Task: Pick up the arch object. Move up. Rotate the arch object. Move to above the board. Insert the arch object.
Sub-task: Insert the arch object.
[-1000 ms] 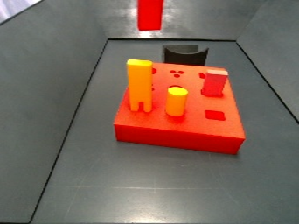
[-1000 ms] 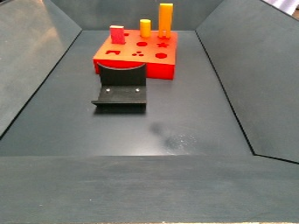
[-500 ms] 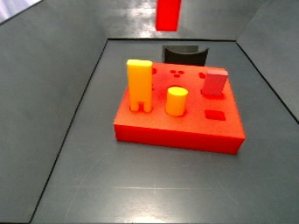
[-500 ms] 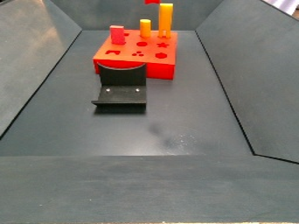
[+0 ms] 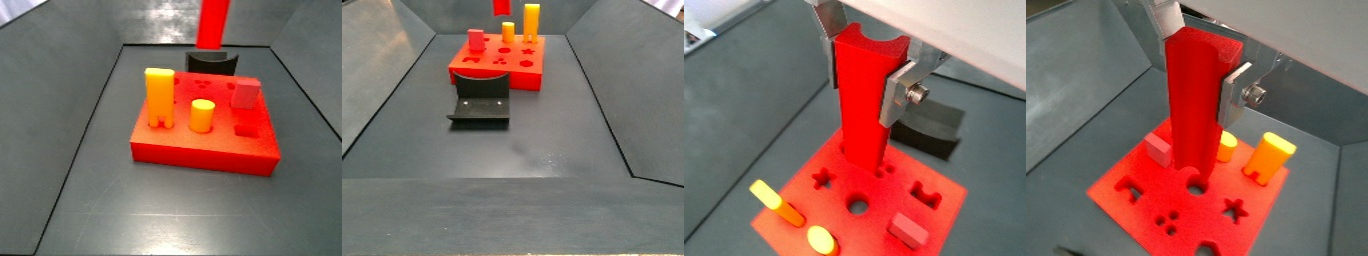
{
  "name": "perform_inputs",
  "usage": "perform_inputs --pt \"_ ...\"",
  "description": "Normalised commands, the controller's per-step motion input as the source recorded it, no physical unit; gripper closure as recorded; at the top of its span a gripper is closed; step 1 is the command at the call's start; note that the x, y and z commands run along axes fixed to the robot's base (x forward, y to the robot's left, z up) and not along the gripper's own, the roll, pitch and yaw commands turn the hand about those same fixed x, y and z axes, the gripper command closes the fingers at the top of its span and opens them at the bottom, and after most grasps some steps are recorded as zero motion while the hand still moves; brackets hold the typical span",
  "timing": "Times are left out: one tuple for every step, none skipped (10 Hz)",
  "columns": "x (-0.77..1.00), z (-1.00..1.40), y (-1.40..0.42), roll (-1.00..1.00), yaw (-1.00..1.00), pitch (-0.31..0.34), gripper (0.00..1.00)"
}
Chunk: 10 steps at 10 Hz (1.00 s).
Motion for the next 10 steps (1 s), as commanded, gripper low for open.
perform_inputs --pt "0.8 -0.18 0.0 -0.1 -0.28 -0.123 1.0" --pt "0.92 -0.25 0.0 -0.06 -0.21 -0.086 1.0" --pt "0.91 -0.38 0.17 0.01 -0.3 -0.003 1.0" --pt "0.75 -0.44 0.23 0.13 -0.42 0.0 1.0" --pt "0.75 -0.35 0.23 0.13 -0.38 0.0 1.0" --pt "0.77 -0.31 0.19 0.11 -0.35 0.0 1.0" --pt "0.73 -0.33 0.16 0.13 -0.27 0.0 1.0" --pt "0.55 -0.25 0.13 0.14 -0.11 0.027 1.0" --pt "0.46 -0.23 0.09 0.12 0.0 0.04 1.0" --pt "0.47 -0.23 0.08 0.12 0.09 0.023 1.0"
